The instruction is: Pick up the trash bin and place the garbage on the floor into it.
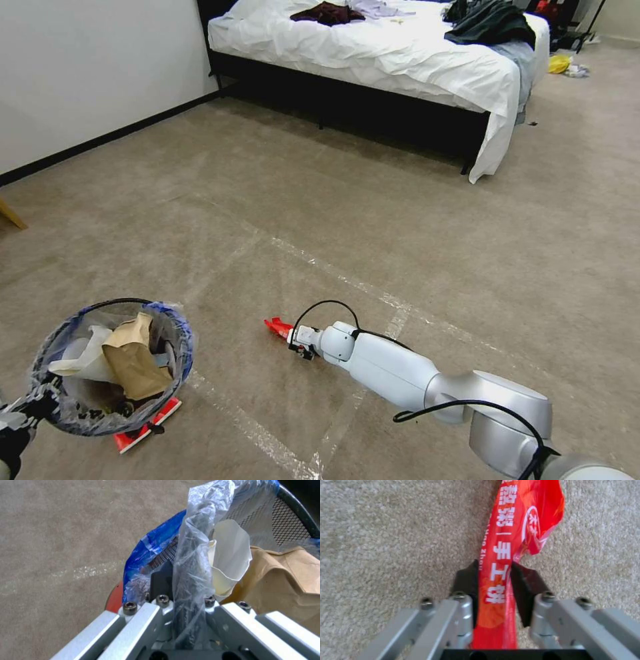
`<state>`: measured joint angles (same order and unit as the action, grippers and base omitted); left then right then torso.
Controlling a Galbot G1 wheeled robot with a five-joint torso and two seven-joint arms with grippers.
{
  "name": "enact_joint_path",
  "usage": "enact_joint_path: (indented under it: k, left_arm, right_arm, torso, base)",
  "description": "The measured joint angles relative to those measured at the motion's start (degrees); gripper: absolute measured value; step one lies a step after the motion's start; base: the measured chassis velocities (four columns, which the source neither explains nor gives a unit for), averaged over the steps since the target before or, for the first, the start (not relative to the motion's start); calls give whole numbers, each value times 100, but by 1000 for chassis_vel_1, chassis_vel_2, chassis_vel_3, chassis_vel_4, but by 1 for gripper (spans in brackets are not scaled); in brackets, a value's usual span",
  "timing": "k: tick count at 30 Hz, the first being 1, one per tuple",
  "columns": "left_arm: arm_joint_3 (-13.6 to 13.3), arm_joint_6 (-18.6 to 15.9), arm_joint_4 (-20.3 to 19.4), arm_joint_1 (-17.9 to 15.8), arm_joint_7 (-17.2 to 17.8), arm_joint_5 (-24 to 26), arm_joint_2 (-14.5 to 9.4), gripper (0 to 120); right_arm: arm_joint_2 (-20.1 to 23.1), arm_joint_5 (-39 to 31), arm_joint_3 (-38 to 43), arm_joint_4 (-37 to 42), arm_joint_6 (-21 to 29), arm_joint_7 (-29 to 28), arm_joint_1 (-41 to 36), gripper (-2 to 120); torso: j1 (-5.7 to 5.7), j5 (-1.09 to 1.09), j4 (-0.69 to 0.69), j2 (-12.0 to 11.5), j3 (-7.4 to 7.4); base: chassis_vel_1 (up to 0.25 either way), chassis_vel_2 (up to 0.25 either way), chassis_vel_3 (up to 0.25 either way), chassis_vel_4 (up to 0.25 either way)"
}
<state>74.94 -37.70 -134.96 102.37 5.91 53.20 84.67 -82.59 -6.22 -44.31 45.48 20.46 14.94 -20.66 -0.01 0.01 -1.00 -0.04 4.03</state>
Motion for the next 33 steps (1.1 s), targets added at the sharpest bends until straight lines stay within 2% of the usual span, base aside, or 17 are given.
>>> enact_joint_path:
  k: [1, 3, 4, 7, 19, 33]
  left_arm:
    - [0, 0, 0, 0, 0, 0, 0, 1]
    - [-6, 1, 4, -11, 0, -1, 1, 1]
    - [-12, 3, 6, -15, 0, -2, 3, 1]
    - [-24, 4, 15, -26, -1, -10, 7, 1]
    - [-48, 10, 33, -33, -6, -50, 20, 1]
    - [-109, -4, 30, -100, 5, -92, 16, 1]
  right_arm:
    - [0, 0, 0, 0, 0, 0, 0, 28]
    - [10, 0, 4, 2, -10, -4, -4, 12]
    - [10, 0, 8, -6, -19, -5, -6, 8]
    - [9, 9, 17, -78, -84, -16, -10, 5]
    - [76, 4, 101, 2, -235, -59, -63, 0]
    - [553, -613, 462, 1300, 34, -291, 27, 0]
  torso:
    - [0, 0, 0, 0, 0]
    - [0, 0, 0, 0, 0]
    - [0, 0, 0, 0, 0]
    - [0, 0, 0, 0, 0]
    - [0, 0, 0, 0, 0]
    - [0, 0, -1, 0, 0]
  base:
    - [0, 0, 0, 0]
    - [0, 0, 0, 0]
    - [0, 0, 0, 0]
    - [0, 0, 0, 0]
    - [0, 0, 0, 0]
    - [0, 0, 0, 0]
